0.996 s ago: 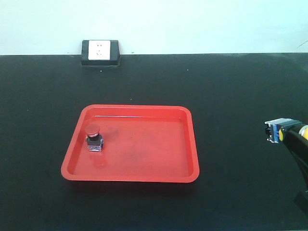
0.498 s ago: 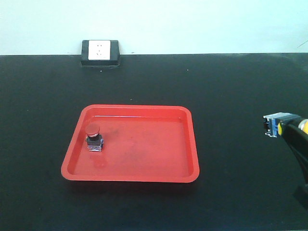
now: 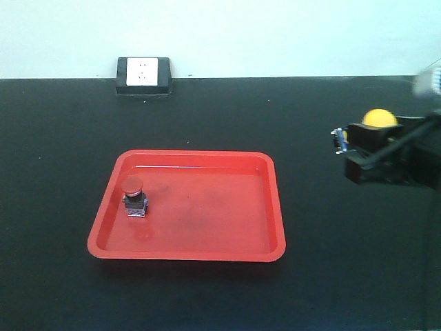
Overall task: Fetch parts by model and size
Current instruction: 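Move the right gripper over the tray and lower the yellow-capped switch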
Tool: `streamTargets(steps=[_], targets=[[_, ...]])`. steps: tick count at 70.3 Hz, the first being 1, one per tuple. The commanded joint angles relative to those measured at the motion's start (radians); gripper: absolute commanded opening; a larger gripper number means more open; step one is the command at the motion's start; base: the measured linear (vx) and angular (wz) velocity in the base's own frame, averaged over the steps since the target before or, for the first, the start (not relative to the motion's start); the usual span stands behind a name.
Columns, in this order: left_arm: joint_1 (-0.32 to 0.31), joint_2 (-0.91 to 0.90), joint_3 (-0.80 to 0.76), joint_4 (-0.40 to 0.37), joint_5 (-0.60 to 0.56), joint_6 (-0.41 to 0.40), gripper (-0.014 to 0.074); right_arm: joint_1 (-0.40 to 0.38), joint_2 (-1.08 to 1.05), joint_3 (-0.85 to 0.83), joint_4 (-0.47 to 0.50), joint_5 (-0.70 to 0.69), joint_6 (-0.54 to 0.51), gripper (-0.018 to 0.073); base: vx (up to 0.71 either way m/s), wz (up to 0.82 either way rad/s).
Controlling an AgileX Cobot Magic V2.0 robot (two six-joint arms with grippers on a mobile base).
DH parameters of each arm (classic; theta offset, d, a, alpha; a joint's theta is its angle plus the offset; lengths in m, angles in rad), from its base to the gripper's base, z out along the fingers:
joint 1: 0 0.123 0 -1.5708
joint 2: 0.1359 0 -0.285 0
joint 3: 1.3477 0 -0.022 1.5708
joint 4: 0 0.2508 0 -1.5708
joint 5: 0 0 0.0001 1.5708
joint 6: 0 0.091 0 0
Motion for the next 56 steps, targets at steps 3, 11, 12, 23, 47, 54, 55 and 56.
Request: streamTargets(steps=[3, 11, 12, 23, 47, 54, 55, 56], targets=[[-0.004, 0.015, -0.020, -0.004, -0.083, -0.001, 0.0587, 0.045, 0.116, -0.096, -0.004, -0.030, -0.015, -0.0006, 0.00, 0.00], [-0.004, 0.015, -0.020, -0.004, -0.083, -0.001, 0.0587, 0.119, 0.241, -0.181, -0.013, 0.011, -0.022, -0.0006, 0.00, 0.00], [-0.004, 0.015, -0.020, -0.004, -0.083, -0.001, 0.0587, 0.123, 0.256, -0.187, -0.013, 0.016, -0.022, -0.0006, 0.00, 0.00], [-0.004, 0.015, -0.020, -0.004, -0.083, -0.001, 0.0587, 0.155, 0.433, -0.318, -0.011, 0.078, -0.009, -0.0005, 0.00, 0.00], [-0.004, 0.015, -0.020, -0.004, -0.082, -0.001, 0.0587, 0.119, 0.718, -0.489, -0.010, 0.146, 0.136, -0.0002, 0.00, 0.00], [-0.004, 0.015, -0.020, -0.004, -0.082, -0.001, 0.0587, 0.119, 0.773, -0.513, -0.008, 0.146, 0.146, -0.0002, 0.00, 0.00], [-0.004, 0.015, -0.020, -0.004, -0.082, -0.001, 0.0587, 0.119, 0.780, -0.515, -0.008, 0.146, 0.149, -0.0002, 0.00, 0.00], [-0.004, 0.015, -0.020, -0.004, -0.082, -0.001, 0.0587, 0.119, 0.788, -0.520, -0.008, 0.146, 0.153, -0.0002, 0.00, 0.00]])
